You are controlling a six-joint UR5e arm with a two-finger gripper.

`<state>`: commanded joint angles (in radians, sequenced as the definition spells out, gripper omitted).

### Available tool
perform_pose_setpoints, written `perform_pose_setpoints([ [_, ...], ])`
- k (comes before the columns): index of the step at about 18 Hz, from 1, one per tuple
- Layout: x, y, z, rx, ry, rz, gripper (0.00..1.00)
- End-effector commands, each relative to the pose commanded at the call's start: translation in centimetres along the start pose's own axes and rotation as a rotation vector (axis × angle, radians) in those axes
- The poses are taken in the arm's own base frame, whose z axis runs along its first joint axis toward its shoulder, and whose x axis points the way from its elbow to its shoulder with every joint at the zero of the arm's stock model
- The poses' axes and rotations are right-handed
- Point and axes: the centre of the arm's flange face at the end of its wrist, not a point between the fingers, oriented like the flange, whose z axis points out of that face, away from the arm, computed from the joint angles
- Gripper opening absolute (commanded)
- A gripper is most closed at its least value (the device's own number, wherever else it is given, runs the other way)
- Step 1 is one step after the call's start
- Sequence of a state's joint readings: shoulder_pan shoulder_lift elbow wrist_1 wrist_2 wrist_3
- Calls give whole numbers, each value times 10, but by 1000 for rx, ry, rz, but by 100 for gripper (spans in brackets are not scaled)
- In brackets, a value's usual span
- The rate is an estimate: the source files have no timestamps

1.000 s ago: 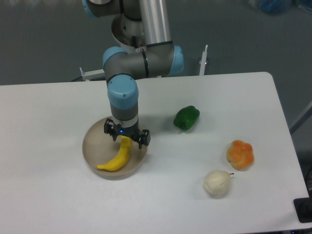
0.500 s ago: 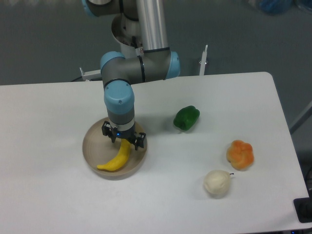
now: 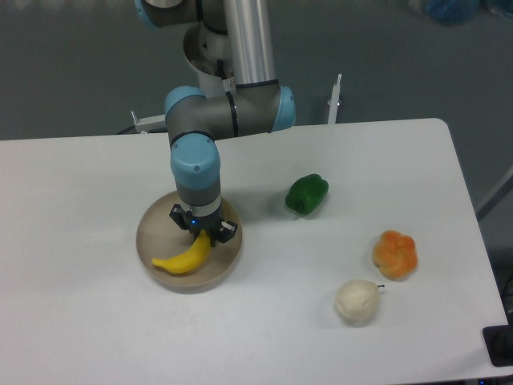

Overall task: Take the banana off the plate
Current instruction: 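Lift the banana off the plate and carry it toward the orange fruit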

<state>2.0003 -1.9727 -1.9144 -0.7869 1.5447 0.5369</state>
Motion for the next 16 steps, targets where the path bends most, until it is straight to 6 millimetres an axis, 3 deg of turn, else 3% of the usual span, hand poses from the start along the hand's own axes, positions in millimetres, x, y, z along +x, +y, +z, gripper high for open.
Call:
perform_pose_setpoints([
  [3,-4,-3,-14,22,-15,-2,39],
  [6,-11,-11,-53,79,-48,-2,36],
  [10,-56,-11,-107,133,-102,35,36],
  [16,-131,4,-141,156,-180,80,36],
])
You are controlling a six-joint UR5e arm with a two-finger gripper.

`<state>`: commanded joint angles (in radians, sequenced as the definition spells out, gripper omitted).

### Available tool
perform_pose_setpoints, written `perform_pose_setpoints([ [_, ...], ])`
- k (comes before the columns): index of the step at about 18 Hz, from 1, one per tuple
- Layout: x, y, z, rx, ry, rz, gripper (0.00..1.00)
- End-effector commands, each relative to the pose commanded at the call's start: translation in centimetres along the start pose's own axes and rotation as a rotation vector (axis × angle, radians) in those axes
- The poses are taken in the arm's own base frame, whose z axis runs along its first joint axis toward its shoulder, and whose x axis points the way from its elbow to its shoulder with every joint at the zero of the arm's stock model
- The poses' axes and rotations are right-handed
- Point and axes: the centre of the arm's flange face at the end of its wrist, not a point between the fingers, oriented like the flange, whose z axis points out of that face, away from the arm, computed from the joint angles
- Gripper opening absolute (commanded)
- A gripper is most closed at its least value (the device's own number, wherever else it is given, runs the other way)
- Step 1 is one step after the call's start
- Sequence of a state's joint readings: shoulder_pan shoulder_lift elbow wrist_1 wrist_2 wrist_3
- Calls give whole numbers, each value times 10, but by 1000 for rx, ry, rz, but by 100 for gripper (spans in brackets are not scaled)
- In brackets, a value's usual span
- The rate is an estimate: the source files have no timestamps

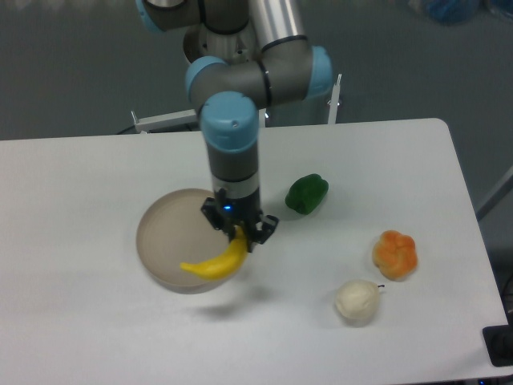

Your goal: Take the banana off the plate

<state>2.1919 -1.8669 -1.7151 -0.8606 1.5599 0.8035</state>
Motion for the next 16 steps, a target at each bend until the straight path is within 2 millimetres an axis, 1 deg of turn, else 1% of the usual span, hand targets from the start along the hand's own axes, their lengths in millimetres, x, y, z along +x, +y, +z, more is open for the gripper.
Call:
perform_pose_setpoints([
  [1,-24,16,-1,-19,-26,8,36],
  [2,-41,26,-3,-28,-38,39,36],
  [4,-62,33,-12,-30,-63,65,36],
  [6,-77,43,-12,-43,-78,63,36],
  [8,-92,47,-18,-45,-97,99,36],
  [9,-100,46,-21,-41,-105,128,36],
  [10,-109,49,-22,-42,-112,143,36],
  [12,-115,51,-16,-49,-108,139,36],
  [13,-117,50,-9,-54,-101,140,36],
  [15,-122,49,-10,-51,-106,137,36],
  [16,-125,52,-9,-53,-107,130,36],
])
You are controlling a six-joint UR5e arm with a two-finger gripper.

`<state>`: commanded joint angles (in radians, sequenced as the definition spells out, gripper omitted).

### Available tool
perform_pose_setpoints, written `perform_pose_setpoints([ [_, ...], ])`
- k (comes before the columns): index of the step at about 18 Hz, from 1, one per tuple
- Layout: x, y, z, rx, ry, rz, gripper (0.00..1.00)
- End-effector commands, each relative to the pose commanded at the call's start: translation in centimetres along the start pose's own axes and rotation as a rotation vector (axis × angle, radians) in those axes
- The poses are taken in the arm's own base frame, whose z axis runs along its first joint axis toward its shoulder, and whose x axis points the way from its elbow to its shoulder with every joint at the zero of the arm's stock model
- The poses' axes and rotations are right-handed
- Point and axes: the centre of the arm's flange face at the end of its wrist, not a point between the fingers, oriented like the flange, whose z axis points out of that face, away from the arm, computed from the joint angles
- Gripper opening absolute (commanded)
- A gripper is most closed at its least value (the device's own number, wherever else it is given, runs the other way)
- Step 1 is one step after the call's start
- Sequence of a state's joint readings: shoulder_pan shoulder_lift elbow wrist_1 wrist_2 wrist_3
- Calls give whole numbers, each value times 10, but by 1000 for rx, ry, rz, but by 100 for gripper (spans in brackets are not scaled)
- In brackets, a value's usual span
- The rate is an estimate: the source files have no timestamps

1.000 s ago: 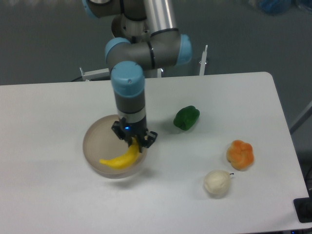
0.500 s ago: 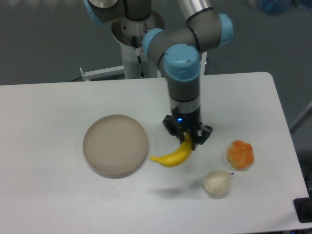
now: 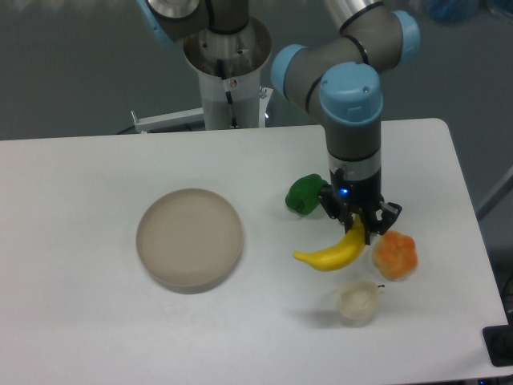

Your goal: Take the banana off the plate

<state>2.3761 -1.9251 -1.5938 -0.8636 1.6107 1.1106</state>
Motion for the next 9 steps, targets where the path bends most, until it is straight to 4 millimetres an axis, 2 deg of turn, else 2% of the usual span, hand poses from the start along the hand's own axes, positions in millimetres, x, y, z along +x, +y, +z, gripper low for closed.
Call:
perform_pose_setpoints([
  [9,-3,0,0,5,-6,-3,36],
])
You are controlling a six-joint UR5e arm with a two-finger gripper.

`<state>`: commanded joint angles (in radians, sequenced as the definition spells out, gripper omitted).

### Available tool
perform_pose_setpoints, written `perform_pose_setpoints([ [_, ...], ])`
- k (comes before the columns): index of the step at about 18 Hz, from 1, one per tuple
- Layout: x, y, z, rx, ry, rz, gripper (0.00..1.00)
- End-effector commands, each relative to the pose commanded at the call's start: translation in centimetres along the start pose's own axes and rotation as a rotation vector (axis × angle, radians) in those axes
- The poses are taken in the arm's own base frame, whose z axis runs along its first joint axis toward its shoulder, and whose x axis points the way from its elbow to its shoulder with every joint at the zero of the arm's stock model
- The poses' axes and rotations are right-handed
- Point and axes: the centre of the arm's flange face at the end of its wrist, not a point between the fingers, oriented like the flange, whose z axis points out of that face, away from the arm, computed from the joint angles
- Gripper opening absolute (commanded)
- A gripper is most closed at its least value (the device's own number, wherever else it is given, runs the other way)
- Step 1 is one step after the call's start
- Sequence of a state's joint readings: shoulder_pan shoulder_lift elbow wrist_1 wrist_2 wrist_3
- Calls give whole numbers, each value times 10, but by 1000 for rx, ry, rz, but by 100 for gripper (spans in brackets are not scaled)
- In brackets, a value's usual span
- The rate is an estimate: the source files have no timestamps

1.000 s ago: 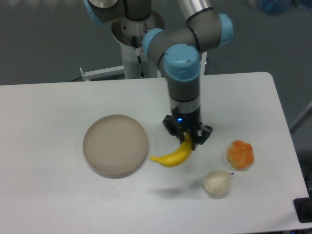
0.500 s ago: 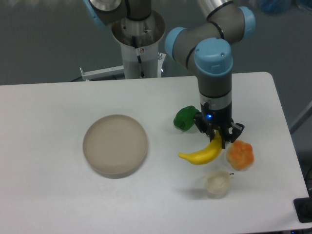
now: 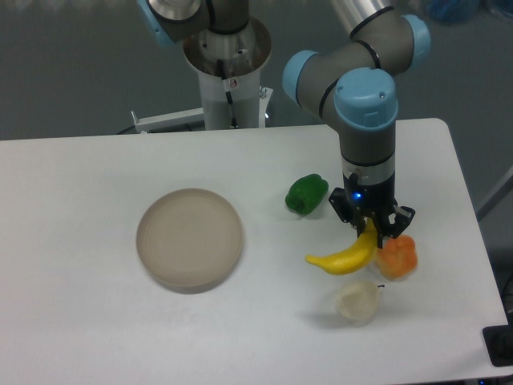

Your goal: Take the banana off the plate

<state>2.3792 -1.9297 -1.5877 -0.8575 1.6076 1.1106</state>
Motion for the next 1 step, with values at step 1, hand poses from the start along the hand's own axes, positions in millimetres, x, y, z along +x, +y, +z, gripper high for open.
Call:
perform_pose_setpoints([
  [1,0,0,1,3,1,0,36],
])
